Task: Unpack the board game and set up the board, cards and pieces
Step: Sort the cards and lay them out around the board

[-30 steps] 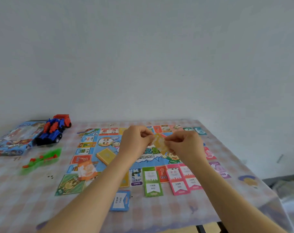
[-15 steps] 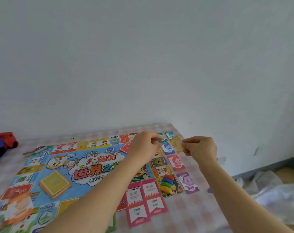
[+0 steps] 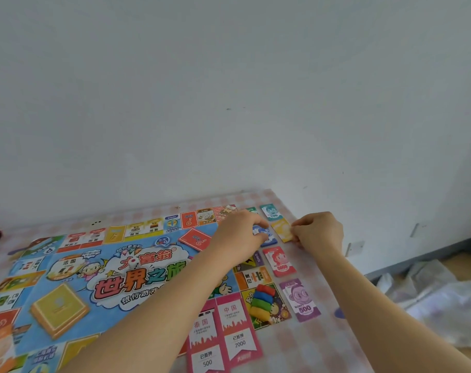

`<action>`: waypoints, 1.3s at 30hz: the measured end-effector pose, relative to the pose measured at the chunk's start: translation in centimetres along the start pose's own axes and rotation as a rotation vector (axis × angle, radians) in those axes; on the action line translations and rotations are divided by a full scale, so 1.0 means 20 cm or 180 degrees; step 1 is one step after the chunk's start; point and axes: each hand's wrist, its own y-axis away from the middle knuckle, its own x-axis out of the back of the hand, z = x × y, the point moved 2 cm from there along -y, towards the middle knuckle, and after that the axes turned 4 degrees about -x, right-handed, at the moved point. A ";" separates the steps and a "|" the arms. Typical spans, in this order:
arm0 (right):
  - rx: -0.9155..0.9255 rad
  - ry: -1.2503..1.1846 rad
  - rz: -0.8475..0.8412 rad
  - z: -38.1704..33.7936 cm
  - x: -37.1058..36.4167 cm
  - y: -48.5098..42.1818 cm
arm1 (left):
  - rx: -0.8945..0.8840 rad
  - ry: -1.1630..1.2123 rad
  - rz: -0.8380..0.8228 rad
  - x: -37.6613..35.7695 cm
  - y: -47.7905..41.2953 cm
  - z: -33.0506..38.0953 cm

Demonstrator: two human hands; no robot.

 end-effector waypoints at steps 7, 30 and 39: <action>0.0062 0.0181 0.0006 0.00 0.00 -0.02 | -0.0027 -0.0029 -0.0038 -0.01 0.00 -0.01; 0.1448 0.0952 -0.1171 -0.52 -0.44 0.82 | 0.0806 -0.0003 0.0435 0.62 0.78 -0.39; 0.1922 0.1637 -0.2026 -0.65 -0.84 1.33 | 0.1618 -0.0181 0.0615 0.86 1.23 -0.73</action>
